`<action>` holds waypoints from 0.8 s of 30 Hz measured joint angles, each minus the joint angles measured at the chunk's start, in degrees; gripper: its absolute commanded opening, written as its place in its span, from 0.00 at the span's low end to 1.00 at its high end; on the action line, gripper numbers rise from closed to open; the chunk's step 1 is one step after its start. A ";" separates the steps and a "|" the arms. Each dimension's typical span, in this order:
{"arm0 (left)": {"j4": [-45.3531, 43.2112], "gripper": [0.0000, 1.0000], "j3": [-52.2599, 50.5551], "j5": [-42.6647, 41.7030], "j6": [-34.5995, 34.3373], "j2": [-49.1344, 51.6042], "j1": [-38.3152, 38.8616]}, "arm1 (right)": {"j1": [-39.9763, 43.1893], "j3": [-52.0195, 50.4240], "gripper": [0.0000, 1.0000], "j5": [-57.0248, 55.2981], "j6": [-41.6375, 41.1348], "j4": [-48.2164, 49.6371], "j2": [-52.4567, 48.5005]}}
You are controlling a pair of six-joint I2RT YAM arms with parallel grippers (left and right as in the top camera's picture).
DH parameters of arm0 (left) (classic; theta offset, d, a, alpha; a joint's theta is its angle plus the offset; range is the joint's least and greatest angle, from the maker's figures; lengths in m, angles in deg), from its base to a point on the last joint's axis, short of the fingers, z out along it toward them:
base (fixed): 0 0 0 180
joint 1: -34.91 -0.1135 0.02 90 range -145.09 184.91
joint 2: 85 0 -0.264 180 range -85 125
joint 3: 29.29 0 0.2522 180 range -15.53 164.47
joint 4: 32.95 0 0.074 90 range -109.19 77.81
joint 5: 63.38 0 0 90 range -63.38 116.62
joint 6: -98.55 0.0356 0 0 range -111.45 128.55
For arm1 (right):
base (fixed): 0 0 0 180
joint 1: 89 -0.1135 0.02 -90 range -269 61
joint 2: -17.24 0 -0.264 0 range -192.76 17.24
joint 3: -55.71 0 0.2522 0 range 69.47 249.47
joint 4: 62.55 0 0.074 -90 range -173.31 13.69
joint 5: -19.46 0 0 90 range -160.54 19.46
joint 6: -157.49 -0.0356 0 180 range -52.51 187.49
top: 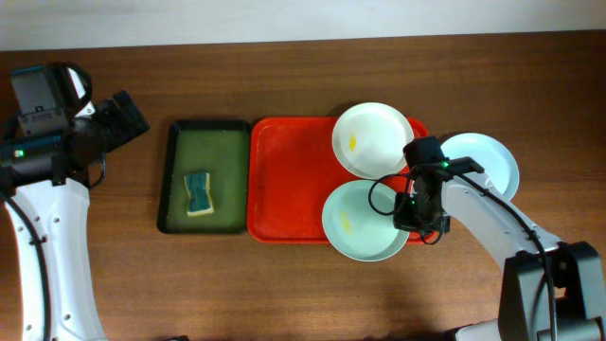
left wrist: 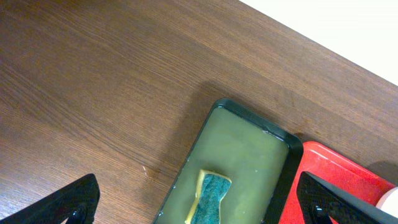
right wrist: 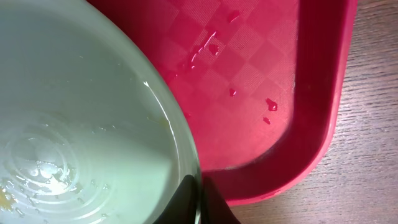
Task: Clean dirty plates on tray and stack at the side
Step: 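Grasp the pale green plate rim with the right gripper, then drag the pale green plate toward the tray center with the right gripper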
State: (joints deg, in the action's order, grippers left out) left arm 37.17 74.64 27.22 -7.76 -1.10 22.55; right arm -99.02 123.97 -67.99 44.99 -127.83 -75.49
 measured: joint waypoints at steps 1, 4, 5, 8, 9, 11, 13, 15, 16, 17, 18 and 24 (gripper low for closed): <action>0.00 0.99 0.00 0.00 0.00 0.00 0.00 | 0.00 0.00 0.04 0.00 0.00 0.00 0.00; 0.00 1.00 0.00 0.00 0.00 0.00 0.00 | 0.00 0.00 0.04 0.04 -0.04 0.00 0.00; 0.00 0.99 0.00 0.02 0.00 0.00 0.00 | 0.00 0.00 0.04 0.26 -0.02 0.00 0.00; 0.00 0.99 0.00 0.02 0.00 0.00 0.00 | 0.00 0.00 0.04 2.12 -0.04 0.02 0.00; 0.00 0.99 0.00 0.02 0.00 0.00 0.00 | 0.00 0.00 0.04 3.15 -0.04 0.00 0.00; 0.00 0.99 0.00 0.02 0.00 0.00 0.00 | 0.00 0.00 0.04 5.79 -0.07 0.02 0.00; 0.00 0.99 0.00 0.00 0.00 0.00 0.00 | 0.00 0.00 0.04 7.96 -0.02 0.22 0.00; 0.00 0.99 0.00 0.00 -0.02 0.00 0.00 | 0.00 0.00 0.04 9.53 -0.04 0.48 0.00; 0.00 0.99 0.00 0.02 0.00 0.00 0.00 | 0.00 0.00 0.04 10.95 -0.02 0.76 0.00; 0.00 1.00 0.00 0.02 0.00 0.00 0.00 | 0.00 0.00 0.04 11.93 -0.04 1.01 0.00; 0.00 0.99 0.00 0.00 0.00 0.00 0.00 | 0.00 0.00 0.04 12.87 -0.04 1.25 0.00; 0.00 0.99 0.00 0.00 0.00 0.00 0.00 | -2.95 0.00 0.04 15.47 -0.17 4.24 0.00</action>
State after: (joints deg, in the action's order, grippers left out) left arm 37.17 74.64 27.22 -7.76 -1.10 22.55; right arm -101.97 123.97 -52.52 44.82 -123.59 -75.49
